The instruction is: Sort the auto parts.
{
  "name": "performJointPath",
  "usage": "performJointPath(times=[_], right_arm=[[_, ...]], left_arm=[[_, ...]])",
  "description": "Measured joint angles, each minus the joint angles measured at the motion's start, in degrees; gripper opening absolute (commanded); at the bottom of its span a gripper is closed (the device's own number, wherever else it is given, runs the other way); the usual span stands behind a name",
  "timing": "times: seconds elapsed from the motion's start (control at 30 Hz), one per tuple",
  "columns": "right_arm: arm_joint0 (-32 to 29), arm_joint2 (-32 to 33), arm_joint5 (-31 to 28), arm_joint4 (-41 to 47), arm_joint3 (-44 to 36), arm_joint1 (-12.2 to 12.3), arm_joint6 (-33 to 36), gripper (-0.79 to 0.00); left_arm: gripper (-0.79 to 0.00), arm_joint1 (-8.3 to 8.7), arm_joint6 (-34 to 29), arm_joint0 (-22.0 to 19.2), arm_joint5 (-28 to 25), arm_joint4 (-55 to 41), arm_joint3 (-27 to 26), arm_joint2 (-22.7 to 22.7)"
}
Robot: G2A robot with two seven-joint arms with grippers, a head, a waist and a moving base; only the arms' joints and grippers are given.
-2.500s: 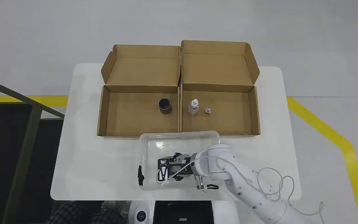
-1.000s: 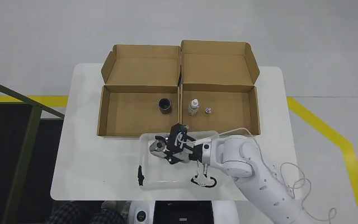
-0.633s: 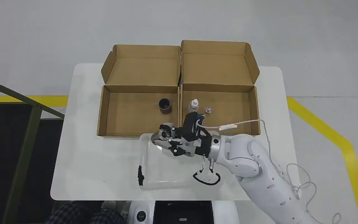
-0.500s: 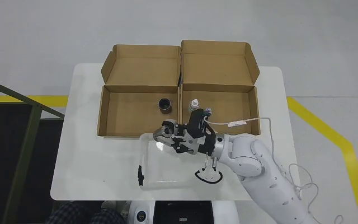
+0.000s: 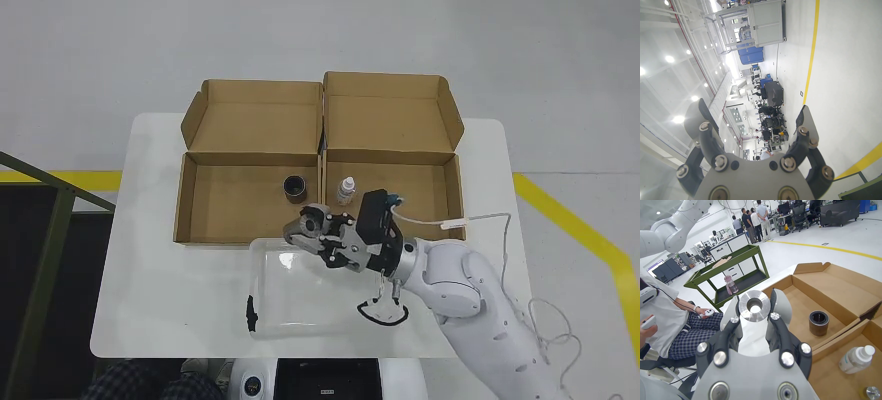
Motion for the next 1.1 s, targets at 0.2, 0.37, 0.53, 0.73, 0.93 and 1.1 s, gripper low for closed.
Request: performJointPath(times=[0.2, 0.37, 0.53, 0.73, 0.93, 1.1], right_arm=[[0.94, -0.42, 0.72, -0.69, 1.12, -0.09, -0.39, -0.785], [2.17, -1.43, 2.29, -2.67, 2.21, -0.27, 0.06, -0.785], [3.71, -2.62, 3.87, -4.89, 3.26, -0.51, 0.86, -0.785], [6.04, -4.49, 6.84, -9.33, 4.1, -0.86, 3.22, -0.785], [9.33, -7.05, 9.13, -12.98, 6.19, -1.49, 5.45, -0.785], [12.3, -9.47, 11.13, -15.72, 7.87, -2.21, 6.92, -0.785]], left_arm=[[0.0, 0.0, 0.0, 0.0, 0.0, 0.0, 0.0, 0.0], [0.0, 0.0, 0.0, 0.0, 0.0, 0.0, 0.0, 0.0], [0.0, 0.0, 0.0, 0.0, 0.0, 0.0, 0.0, 0.0], [0.0, 0.0, 0.0, 0.0, 0.0, 0.0, 0.0, 0.0], [0.0, 0.0, 0.0, 0.0, 0.0, 0.0, 0.0, 0.0], [0.0, 0.0, 0.0, 0.0, 0.0, 0.0, 0.0, 0.0]])
